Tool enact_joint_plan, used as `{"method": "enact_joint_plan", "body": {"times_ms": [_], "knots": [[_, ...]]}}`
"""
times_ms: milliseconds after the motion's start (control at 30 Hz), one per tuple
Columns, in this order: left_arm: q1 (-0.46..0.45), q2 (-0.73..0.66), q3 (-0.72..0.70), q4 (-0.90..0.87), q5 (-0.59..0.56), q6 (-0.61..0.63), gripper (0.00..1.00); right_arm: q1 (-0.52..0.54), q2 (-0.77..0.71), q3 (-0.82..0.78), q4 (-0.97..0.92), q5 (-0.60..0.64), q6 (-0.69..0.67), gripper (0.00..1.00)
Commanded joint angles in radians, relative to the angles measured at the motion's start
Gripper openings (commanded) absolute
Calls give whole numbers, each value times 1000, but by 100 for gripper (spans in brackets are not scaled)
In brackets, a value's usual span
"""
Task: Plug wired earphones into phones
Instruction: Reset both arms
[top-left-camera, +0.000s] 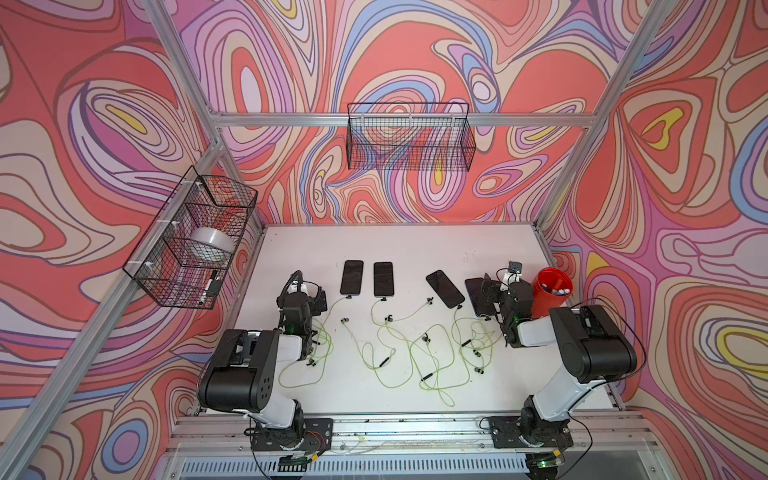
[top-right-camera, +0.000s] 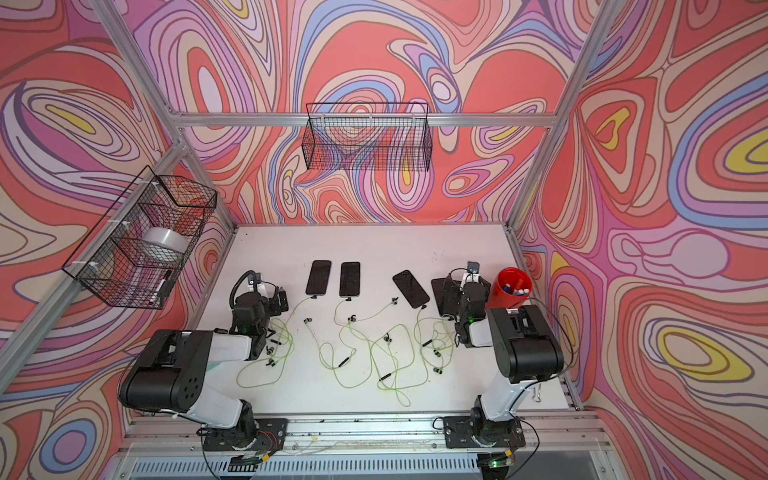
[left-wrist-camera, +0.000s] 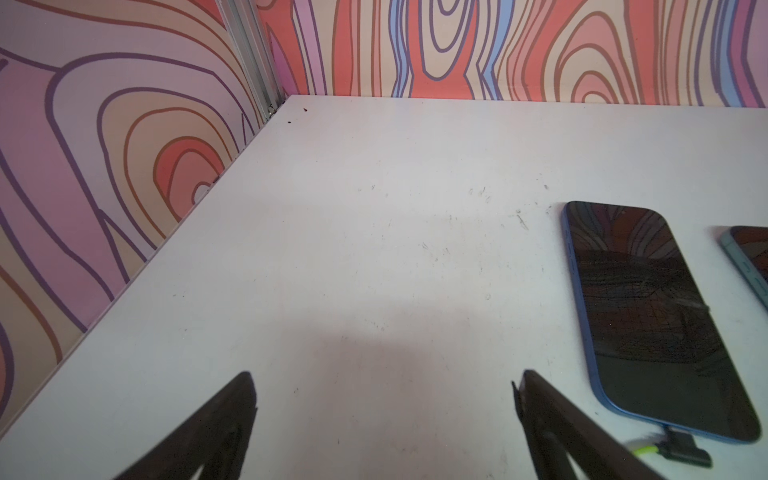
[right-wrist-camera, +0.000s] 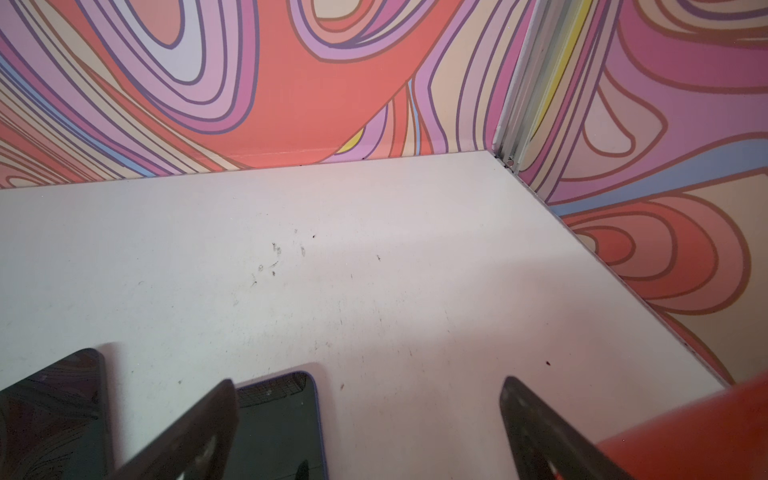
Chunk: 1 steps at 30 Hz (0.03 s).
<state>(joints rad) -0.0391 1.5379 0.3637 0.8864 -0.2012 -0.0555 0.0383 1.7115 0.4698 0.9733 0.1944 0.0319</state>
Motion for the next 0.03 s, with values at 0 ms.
{"method": "enact_joint_plan", "body": {"times_ms": [0], "knots": [[4,7,6,20,9,15,100,-5,4,-13,12,4,5,98]]}}
